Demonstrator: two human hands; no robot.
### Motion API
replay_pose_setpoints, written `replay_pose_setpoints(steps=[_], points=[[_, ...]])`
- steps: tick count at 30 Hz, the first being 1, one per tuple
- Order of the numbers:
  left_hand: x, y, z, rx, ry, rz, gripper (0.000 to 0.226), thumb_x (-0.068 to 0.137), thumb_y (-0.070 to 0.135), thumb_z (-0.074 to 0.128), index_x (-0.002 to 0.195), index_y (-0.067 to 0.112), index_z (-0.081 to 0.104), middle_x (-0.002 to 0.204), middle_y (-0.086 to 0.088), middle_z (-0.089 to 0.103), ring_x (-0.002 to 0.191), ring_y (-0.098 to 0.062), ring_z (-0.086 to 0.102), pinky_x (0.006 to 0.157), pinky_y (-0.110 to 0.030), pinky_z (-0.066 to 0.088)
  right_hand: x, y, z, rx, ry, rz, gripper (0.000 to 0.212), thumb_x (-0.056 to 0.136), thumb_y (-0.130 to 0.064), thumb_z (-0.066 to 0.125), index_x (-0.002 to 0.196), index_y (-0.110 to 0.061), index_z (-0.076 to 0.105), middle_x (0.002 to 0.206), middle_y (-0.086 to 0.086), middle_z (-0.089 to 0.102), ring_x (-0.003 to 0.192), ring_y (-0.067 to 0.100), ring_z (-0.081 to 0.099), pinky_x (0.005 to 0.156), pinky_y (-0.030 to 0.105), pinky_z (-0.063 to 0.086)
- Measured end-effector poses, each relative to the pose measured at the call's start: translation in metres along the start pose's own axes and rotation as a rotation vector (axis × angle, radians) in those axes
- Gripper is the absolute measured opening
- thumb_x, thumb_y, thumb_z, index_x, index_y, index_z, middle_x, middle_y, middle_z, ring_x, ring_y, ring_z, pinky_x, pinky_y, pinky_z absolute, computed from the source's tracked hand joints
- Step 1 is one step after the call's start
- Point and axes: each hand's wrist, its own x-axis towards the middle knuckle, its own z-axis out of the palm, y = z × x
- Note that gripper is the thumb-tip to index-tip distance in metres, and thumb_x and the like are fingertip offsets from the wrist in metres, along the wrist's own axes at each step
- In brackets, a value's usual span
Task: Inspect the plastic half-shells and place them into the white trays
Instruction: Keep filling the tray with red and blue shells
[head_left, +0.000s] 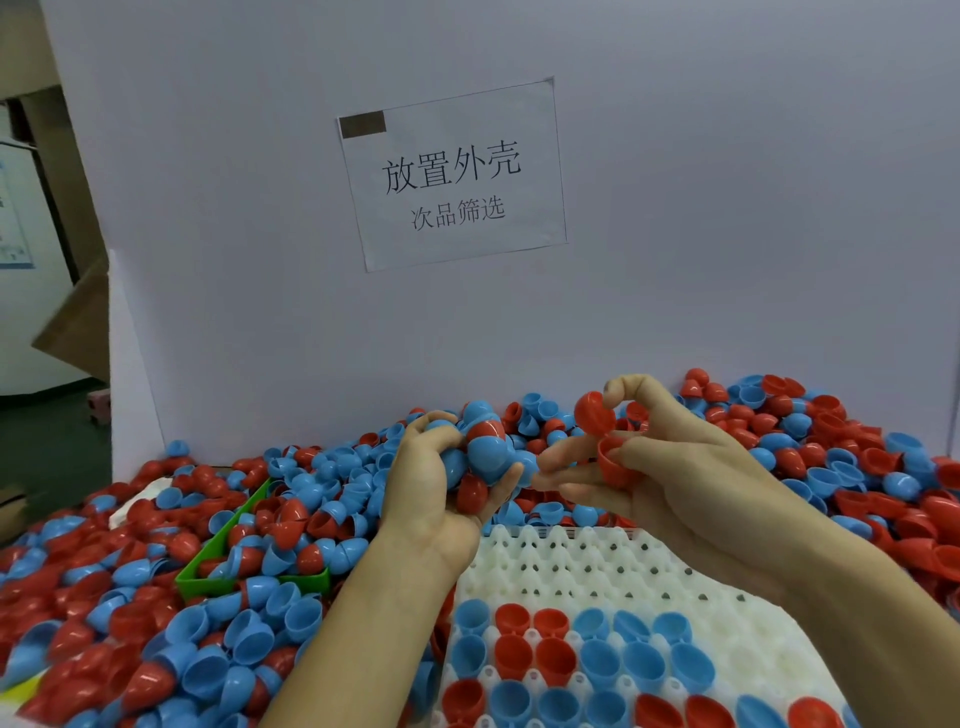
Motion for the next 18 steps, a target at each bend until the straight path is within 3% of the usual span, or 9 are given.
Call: replay_pose_setpoints(steps=[3, 5, 9, 11, 15, 18], points=[[0.0, 0.001, 0.0, 0.001, 0.008, 0.003, 0.018, 0.093, 0.002, 0.05, 0.09, 0.019, 0.057, 0.099, -0.016, 0.061, 0.053, -0.025, 0.071, 0.051, -0.039, 0.06, -0.003, -0.003, -0.002, -0.095, 0.033, 0.034, 0.031, 0.1, 0.012, 0.034, 0.105, -0.014, 0.05, 0.103, 0.023, 0.073, 0.1, 0.033, 0.072, 0.082, 0.033, 0.061], [0.0, 0.001, 0.0, -0.014, 0.009, -0.005, 0.018, 0.093, 0.002, 0.051, 0.09, 0.019, 0.057, 0.1, -0.016, 0.062, 0.065, -0.03, 0.07, 0.05, -0.038, 0.059, -0.004, -0.004, -0.002, -0.19, 0.055, 0.051, 0.031, 0.1, 0.01, 0.037, 0.108, -0.015, 0.053, 0.104, 0.015, 0.075, 0.102, 0.026, 0.072, 0.088, 0.033, 0.059], [-0.003, 0.003, 0.0, 0.01, -0.008, -0.018, 0.018, 0.092, 0.002, 0.05, 0.087, 0.018, 0.057, 0.101, -0.017, 0.062, 0.079, -0.032, 0.065, 0.05, -0.037, 0.059, -0.007, -0.008, -0.005, -0.6, 0.099, -0.016, 0.034, 0.101, 0.0, 0.047, 0.104, -0.033, 0.058, 0.103, -0.005, 0.077, 0.104, 0.01, 0.07, 0.097, 0.038, 0.055], [-0.004, 0.004, 0.001, 0.003, -0.011, -0.02, 0.018, 0.092, 0.003, 0.05, 0.085, 0.018, 0.057, 0.102, -0.017, 0.063, 0.082, -0.034, 0.065, 0.05, -0.036, 0.059, -0.01, -0.012, -0.005, -0.855, 0.128, -0.105, 0.034, 0.099, -0.006, 0.051, 0.099, -0.039, 0.056, 0.096, -0.013, 0.077, 0.098, 0.01, 0.072, 0.091, 0.043, 0.058], [-0.003, 0.004, 0.002, 0.011, -0.001, -0.021, 0.019, 0.092, 0.004, 0.05, 0.081, 0.018, 0.056, 0.098, -0.014, 0.062, 0.081, -0.031, 0.064, 0.051, -0.036, 0.06, -0.019, -0.016, -0.013, -1.063, 0.184, -0.154, 0.041, 0.096, -0.004, 0.05, 0.094, -0.045, 0.054, 0.088, -0.008, 0.076, 0.086, 0.039, 0.07, 0.073, 0.054, 0.059], [-0.002, 0.005, 0.001, 0.012, -0.015, -0.007, 0.018, 0.093, 0.004, 0.049, 0.082, 0.018, 0.055, 0.097, -0.013, 0.061, 0.076, -0.028, 0.064, 0.052, -0.036, 0.06, -0.027, -0.009, -0.027, -1.153, 0.194, -0.07, 0.039, 0.096, -0.005, 0.049, 0.092, -0.044, 0.054, 0.083, -0.003, 0.075, 0.062, 0.024, 0.066, 0.051, 0.033, 0.055]])
